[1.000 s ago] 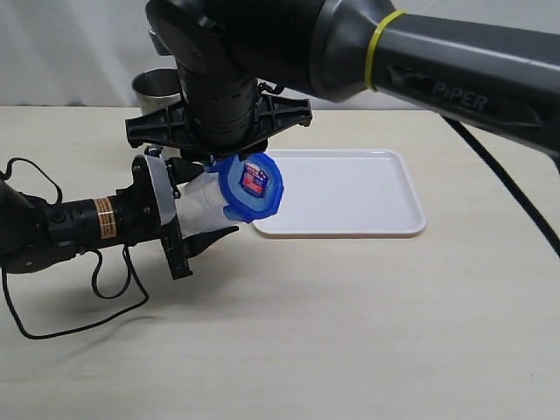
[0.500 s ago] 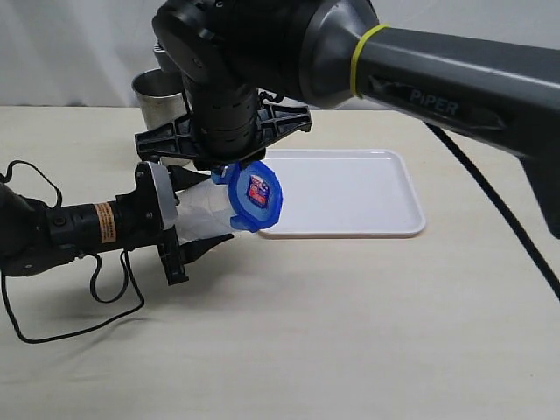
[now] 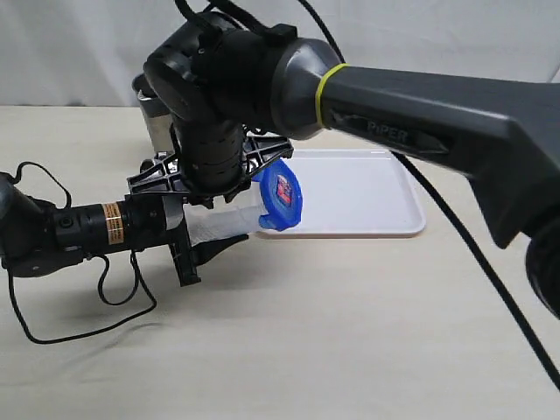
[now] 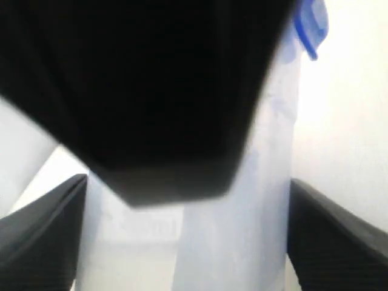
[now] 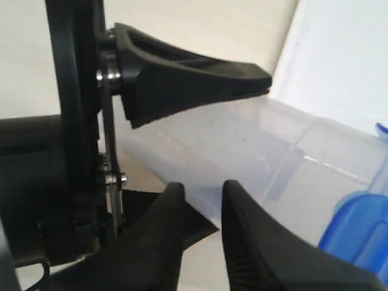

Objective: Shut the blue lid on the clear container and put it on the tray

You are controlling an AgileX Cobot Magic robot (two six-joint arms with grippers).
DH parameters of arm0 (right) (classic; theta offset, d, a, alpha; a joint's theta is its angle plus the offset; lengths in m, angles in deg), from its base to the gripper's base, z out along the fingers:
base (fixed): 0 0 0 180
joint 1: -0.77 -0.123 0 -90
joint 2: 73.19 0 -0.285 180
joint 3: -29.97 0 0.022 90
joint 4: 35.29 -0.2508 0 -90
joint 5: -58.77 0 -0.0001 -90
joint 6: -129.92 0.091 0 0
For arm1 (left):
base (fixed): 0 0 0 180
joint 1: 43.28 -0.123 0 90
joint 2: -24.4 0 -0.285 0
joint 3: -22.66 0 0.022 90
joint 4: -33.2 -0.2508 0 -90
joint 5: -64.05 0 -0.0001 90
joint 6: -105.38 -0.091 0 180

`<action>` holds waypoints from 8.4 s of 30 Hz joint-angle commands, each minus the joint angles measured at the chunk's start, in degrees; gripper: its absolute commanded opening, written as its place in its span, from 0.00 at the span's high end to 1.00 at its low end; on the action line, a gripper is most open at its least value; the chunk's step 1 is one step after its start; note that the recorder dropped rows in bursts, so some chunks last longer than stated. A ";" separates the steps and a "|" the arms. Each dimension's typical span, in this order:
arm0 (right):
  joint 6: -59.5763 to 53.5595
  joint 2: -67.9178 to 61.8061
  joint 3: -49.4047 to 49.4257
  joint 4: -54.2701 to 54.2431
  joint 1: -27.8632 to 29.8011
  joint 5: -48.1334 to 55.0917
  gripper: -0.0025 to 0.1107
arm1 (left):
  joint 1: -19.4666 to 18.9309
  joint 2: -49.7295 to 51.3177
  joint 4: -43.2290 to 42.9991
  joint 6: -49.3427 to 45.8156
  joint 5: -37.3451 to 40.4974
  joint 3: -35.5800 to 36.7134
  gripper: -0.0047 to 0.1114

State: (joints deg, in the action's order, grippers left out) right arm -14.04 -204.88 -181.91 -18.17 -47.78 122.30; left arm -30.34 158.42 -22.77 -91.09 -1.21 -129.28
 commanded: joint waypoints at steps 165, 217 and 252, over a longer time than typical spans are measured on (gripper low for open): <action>-9.40 3.80 -17.37 1.56 3.98 6.43 0.64 | 1.88 -3.44 5.52 10.75 4.71 -1.89 0.96; -15.74 2.02 -7.44 -4.45 10.89 6.43 0.69 | 2.11 -7.95 -0.94 13.84 24.40 -1.89 0.96; -28.25 1.37 5.84 -26.88 20.73 -8.17 0.67 | 2.42 -7.91 -8.84 17.77 28.10 -1.89 0.96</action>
State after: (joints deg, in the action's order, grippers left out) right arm -43.71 -202.86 -176.34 -47.50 -27.44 114.19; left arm -28.07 150.55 -31.28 -74.62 27.51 -131.23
